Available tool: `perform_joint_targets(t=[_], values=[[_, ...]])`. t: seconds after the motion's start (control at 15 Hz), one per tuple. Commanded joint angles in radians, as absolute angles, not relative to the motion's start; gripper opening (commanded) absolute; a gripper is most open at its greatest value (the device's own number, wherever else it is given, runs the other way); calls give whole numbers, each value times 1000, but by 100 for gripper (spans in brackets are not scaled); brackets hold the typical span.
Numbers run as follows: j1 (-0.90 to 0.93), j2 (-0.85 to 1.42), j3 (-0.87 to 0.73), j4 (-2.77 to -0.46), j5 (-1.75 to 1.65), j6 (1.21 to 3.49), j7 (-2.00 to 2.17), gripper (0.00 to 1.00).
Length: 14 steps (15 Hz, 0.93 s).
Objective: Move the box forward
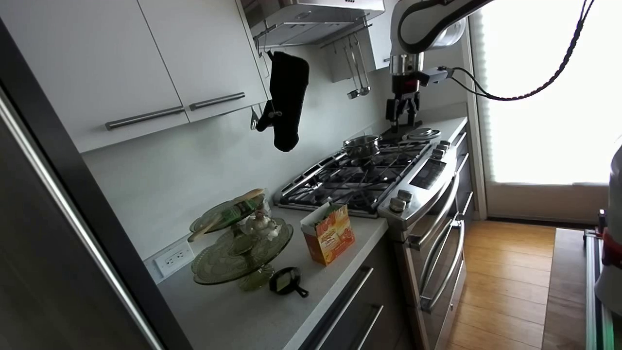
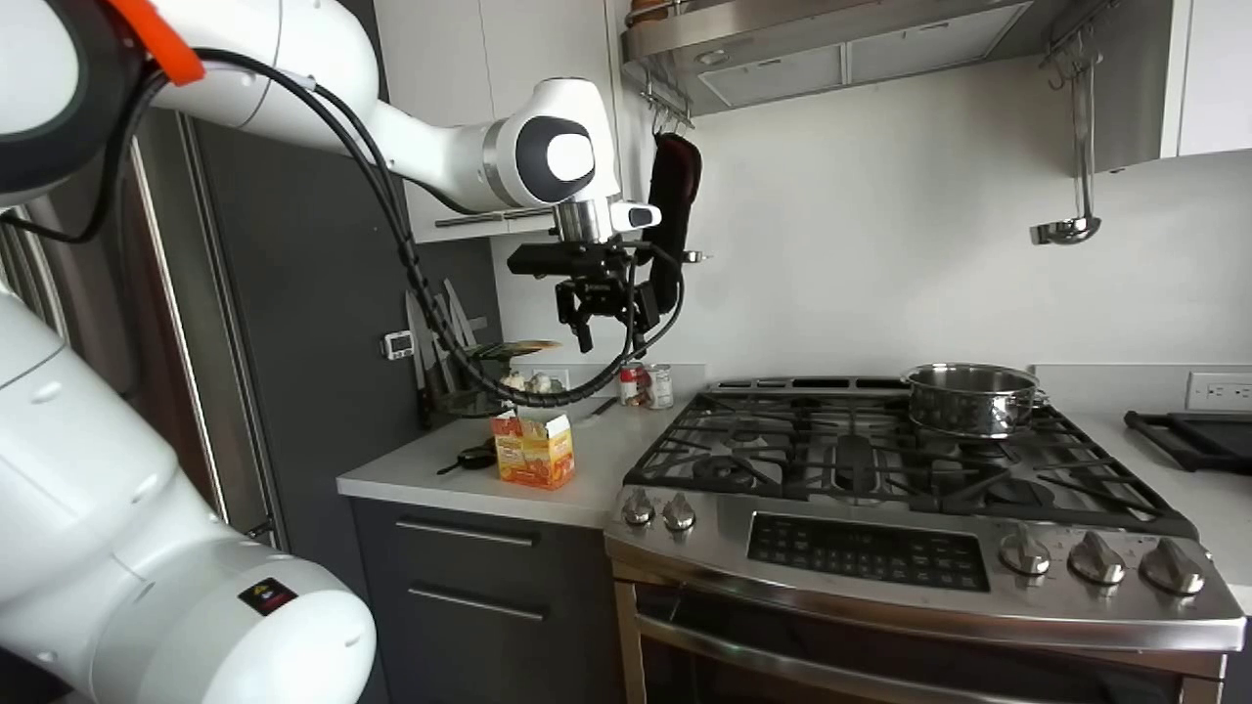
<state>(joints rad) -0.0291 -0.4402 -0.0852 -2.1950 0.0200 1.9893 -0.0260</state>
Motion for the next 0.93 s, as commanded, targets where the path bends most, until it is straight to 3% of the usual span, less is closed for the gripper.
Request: perform_joint_targets(t=[0.0,0.4,0.87], values=[[-37,-439,-79,-2192,24,1987,-29,100],[-28,-444,-56,-2203,30,1977,2,100],[14,-451,93,-2243,44,1964,220,100]])
